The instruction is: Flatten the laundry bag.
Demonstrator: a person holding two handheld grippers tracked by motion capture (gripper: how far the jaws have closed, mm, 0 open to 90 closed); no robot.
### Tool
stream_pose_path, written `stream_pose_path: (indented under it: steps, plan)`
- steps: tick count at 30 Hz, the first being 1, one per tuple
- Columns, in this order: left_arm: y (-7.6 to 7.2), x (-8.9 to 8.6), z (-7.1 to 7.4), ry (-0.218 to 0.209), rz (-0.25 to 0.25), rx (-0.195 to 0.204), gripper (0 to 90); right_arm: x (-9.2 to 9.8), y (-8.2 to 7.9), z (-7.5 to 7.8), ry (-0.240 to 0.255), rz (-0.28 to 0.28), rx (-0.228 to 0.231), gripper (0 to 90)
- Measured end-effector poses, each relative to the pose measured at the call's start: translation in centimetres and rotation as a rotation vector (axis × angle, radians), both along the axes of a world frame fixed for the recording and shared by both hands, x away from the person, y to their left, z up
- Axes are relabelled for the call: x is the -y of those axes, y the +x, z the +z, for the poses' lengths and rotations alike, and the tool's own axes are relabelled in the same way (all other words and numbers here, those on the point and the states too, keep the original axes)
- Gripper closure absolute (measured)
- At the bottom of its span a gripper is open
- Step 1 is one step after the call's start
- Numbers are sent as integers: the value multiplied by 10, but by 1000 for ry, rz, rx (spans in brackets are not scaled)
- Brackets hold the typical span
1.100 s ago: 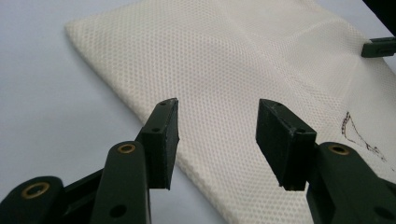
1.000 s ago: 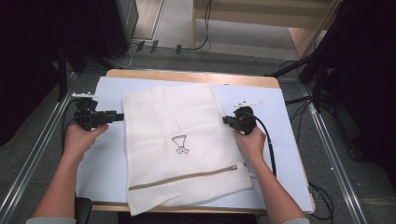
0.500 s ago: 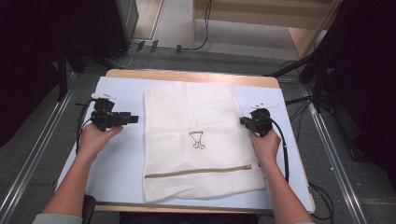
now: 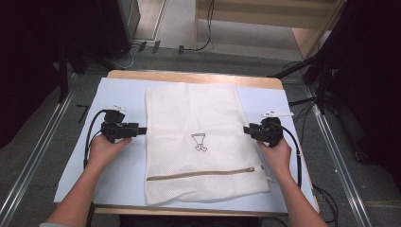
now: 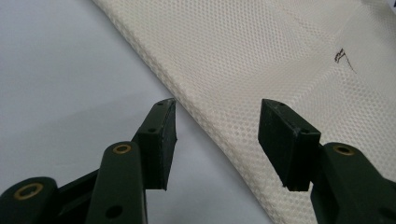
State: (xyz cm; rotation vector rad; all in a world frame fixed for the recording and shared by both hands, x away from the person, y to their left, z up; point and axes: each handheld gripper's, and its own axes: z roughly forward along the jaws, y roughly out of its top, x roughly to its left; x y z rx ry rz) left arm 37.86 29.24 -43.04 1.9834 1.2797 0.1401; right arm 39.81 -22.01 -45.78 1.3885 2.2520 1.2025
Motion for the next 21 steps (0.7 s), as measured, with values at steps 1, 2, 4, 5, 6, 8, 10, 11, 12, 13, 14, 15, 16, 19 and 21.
stream_pose_path:
  steps: [1,2,4,5,6,8,10,11,12,13,14,15,16,19,21]
  plan:
    - [-1,1,-1,-6,3,2,473,1,-2,0,5,1,-3,622]
    - [-3,2,-2,-7,7,-3,472,2,-4,0,12,1,-4,611]
    - [-5,5,-4,10,5,-3,467,2,-7,0,8,5,2,602]
    - [-6,6,-6,15,6,-1,465,2,-9,0,-6,7,4,596]
    - [-6,7,-7,21,5,-7,465,2,-10,-1,-19,9,4,591]
    - [-5,9,-12,40,2,-14,458,4,-13,-3,-29,9,-6,587]
    - [-3,11,-16,55,-1,-21,454,5,-16,-6,-35,13,-19,588]
    - [-2,13,-18,49,-2,-21,455,6,-17,-7,-39,15,-24,589]
    - [-2,15,-19,43,-6,-26,455,6,-18,-8,-48,22,-18,589]
    - [-1,17,-21,50,-11,-28,455,6,-19,-9,-58,25,-15,589]
    - [-1,20,-22,57,-13,-28,447,6,-20,-10,-56,33,-14,589]
    - [-1,22,-22,64,-22,-21,447,6,-20,-10,-56,33,-14,589]
    - [-1,24,-22,70,-25,-20,458,6,-20,-11,-60,31,-18,589]
    - [-1,29,-23,63,-34,-23,507,7,-21,-11,-64,32,-23,590]
    - [0,31,-23,72,-25,-21,552,8,-24,-11,-61,28,-25,592]
